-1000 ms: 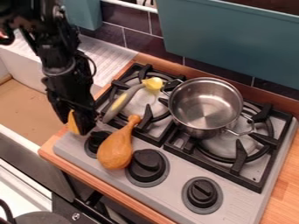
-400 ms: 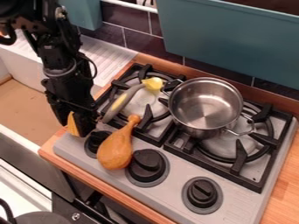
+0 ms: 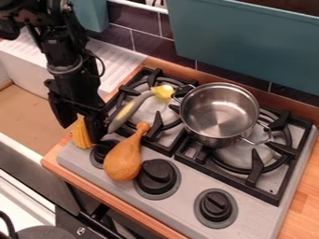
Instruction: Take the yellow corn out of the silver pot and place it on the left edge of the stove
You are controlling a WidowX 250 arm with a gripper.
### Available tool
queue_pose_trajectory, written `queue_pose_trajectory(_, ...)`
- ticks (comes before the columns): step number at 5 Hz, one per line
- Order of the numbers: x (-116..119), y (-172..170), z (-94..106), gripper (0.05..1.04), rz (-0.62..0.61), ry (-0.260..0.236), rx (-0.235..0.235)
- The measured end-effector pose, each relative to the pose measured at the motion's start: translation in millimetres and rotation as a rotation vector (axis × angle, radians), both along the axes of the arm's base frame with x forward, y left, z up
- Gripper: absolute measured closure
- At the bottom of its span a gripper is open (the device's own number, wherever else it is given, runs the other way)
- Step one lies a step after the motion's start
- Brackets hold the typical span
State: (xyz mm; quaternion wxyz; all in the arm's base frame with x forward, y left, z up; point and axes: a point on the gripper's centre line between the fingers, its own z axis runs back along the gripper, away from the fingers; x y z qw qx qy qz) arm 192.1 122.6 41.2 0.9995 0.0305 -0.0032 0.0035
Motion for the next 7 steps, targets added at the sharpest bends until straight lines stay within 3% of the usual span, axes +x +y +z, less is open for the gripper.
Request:
queue_pose_trajectory(2,5,-3,12.8,0.085,0.021,0.003,-0.031)
queue_pose_trajectory(3,18,-15,37.5,0.085,0.086,-0.049,-0.036)
queue_pose_trajectory(4,34,-33,52.7,0.085,0.167,-0.055,-0.035)
queue_pose_trajectory(5,48,-67,53.3,0.085,0.247,-0.078,-0.029)
queue_pose_trajectory(7,59,-112,58.0,0.085,0.266,-0.101,-0.046)
